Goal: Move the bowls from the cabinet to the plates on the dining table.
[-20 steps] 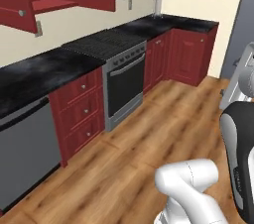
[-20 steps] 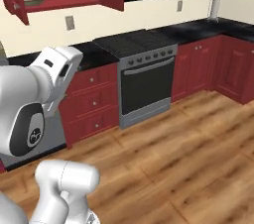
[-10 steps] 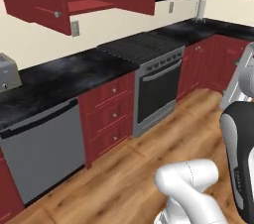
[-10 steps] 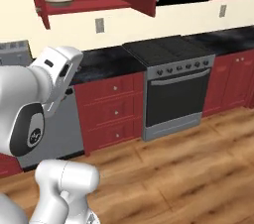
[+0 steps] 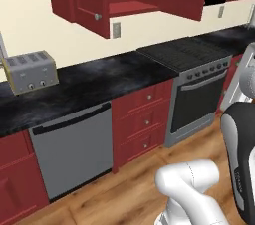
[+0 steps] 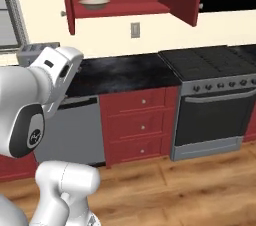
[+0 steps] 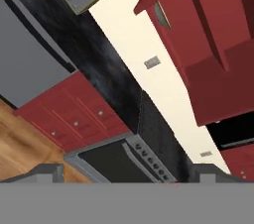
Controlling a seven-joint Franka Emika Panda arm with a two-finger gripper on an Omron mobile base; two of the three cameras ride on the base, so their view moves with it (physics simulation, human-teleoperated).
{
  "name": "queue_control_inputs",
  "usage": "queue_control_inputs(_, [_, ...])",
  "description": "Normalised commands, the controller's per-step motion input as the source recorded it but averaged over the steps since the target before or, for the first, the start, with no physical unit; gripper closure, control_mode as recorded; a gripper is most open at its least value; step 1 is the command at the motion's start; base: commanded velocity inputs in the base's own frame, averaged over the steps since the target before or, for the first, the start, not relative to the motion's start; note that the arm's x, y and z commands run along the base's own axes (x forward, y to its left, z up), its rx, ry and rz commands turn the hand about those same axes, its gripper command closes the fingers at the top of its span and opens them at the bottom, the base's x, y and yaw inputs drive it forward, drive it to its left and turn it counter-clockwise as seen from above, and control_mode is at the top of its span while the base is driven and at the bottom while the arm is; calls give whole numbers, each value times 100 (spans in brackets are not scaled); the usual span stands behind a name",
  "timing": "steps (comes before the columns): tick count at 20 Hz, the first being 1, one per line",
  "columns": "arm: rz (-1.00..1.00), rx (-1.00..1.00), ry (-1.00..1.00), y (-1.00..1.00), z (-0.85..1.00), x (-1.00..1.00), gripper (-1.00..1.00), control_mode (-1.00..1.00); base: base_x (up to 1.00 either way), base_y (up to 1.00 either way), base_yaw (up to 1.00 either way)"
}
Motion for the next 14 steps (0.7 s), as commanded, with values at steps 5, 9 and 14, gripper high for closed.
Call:
queue_control_inputs(5, [0, 0, 0, 0, 0, 0, -100, 100, 43, -27, 34])
queue_control_inputs(9, [0, 0, 0, 0, 0, 0, -100, 100, 21, -43, 27])
queue_control_inputs(14, [0, 0, 0, 0, 0, 0, -100, 100, 10, -44, 21])
